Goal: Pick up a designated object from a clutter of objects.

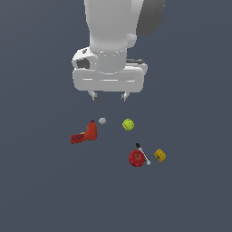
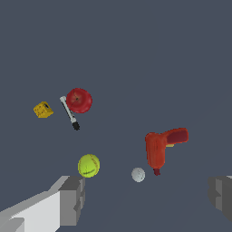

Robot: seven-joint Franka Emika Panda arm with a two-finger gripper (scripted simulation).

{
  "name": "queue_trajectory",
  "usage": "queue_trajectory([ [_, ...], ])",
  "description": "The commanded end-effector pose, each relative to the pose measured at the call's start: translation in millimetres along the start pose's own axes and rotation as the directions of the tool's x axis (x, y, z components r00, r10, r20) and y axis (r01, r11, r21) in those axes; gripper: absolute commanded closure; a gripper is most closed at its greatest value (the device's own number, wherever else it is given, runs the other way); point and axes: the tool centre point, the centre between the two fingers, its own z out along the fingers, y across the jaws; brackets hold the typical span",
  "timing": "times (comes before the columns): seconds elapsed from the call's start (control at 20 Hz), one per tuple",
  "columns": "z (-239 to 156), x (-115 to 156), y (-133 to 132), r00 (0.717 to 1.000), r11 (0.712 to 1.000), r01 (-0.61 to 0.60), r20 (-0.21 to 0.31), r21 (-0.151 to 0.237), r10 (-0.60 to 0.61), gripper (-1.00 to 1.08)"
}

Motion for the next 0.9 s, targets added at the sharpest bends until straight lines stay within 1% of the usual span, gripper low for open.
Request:
queue_trajectory([
  [0.0,0,0,0,1.000,1.000,0.000,0.000,0.000,0.000,-0.92],
  [0.15,-1,0,-3,1.000,1.000,-0.001,0.001,0.005,0.001,-0.92],
  [0.45,-8,-1,-16,1.000,1.000,-0.015,0.004,0.027,0.015,-0.92],
  [0.65,-8,-1,-15,1.000,1.000,-0.016,0.004,0.027,0.016,-0.92],
  [0.85,0,-1,-18,1.000,1.000,-0.001,0.005,0.026,0.001,-0.92],
])
